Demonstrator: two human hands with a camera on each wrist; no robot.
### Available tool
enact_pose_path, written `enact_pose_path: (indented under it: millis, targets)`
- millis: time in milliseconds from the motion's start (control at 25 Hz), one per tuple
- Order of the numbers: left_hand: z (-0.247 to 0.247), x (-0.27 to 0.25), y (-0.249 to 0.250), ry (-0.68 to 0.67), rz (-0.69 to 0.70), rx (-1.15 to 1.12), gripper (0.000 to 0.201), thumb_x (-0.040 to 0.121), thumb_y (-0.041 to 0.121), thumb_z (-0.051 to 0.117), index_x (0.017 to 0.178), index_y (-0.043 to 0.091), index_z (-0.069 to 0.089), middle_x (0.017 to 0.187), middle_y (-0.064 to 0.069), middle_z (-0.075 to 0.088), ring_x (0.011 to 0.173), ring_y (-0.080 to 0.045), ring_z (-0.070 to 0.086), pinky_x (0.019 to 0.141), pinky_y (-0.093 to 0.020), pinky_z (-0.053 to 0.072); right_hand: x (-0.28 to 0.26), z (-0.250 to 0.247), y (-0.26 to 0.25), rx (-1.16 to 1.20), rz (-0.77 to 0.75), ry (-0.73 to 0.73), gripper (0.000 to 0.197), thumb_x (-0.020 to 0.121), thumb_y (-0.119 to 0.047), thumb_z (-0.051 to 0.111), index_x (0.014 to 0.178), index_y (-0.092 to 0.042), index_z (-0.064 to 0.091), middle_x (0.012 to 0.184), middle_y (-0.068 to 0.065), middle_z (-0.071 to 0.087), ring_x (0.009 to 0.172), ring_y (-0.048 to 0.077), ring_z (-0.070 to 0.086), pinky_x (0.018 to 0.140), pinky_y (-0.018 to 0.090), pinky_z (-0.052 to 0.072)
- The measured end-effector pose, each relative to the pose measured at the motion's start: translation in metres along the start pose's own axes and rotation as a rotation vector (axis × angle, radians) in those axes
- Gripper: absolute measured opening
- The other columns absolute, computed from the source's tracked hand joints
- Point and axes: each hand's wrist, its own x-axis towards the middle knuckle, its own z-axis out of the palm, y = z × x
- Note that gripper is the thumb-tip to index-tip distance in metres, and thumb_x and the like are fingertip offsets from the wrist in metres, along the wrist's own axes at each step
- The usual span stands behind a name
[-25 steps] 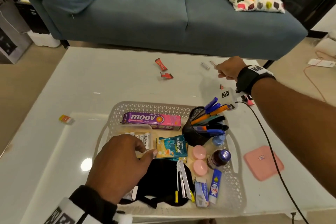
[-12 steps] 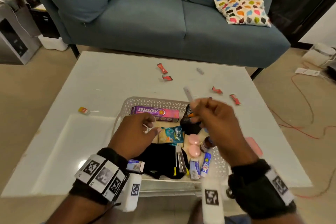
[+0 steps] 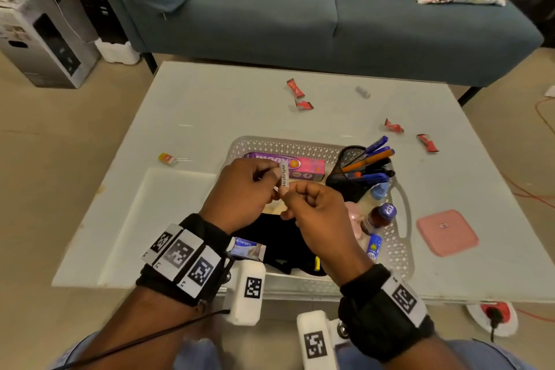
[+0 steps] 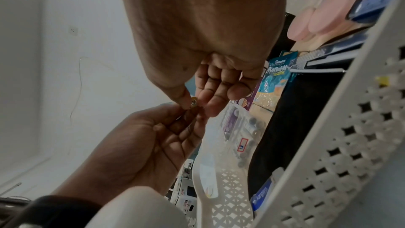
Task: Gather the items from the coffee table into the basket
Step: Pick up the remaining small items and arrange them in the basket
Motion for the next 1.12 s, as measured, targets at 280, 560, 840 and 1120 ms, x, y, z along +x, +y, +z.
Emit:
enact_pose_path:
  millis: [280, 560, 840, 1120]
  targets:
    - [-0.005, 0.007, -0.002, 0.102, -0.072, 0.012, 0.024, 0.088, 0.030, 0.076, 0.107, 0.016, 0.075, 0.083, 0.000, 0.077, 0.074, -0.014, 0.076, 0.082, -0.038, 0.062, 0.006, -0.005, -0.001, -0.018, 0.011, -0.002, 0.005, 0.093, -0.022, 0.074, 0.096, -0.018, 0.076, 0.085, 0.005, 0.076, 0.076, 0.018, 0.073, 0.071, 0.031, 0.061]
    - [0.004, 0.040, -0.004, 0.151, -0.194, 0.478, 0.022, 0.078, 0.026, 0.081, 0.067, 0.017, 0.064, 0.076, -0.002, 0.071, 0.085, -0.025, 0.070, 0.085, -0.036, 0.057, 0.021, -0.048, -0.029, 0.117, 0.010, 0.125, 0.002, 0.094, -0.016, 0.071, 0.093, -0.015, 0.070, 0.081, 0.002, 0.074, 0.063, 0.004, 0.069, 0.059, 0.014, 0.052]
    - [0.029, 0.071, -0.005, -0.074, -0.350, 0.811, 0.047, 0.069, 0.039, 0.087, 0.098, 0.005, 0.074, 0.099, -0.012, 0.075, 0.097, -0.029, 0.070, 0.080, -0.033, 0.057, 0.029, -0.072, -0.039, 0.222, -0.035, 0.175, 0.006, 0.094, -0.015, 0.071, 0.089, -0.014, 0.069, 0.080, 0.002, 0.071, 0.068, 0.009, 0.066, 0.053, 0.009, 0.047]
    - [0.019, 0.060, 0.004, -0.138, -0.312, 0.777, 0.020, 0.080, 0.024, 0.079, 0.091, 0.006, 0.078, 0.095, -0.009, 0.077, 0.093, -0.026, 0.072, 0.086, -0.036, 0.060, 0.030, -0.066, -0.038, 0.227, -0.063, 0.170, 0.010, 0.094, -0.016, 0.072, 0.092, -0.007, 0.070, 0.089, 0.018, 0.074, 0.071, 0.015, 0.067, 0.062, 0.014, 0.055]
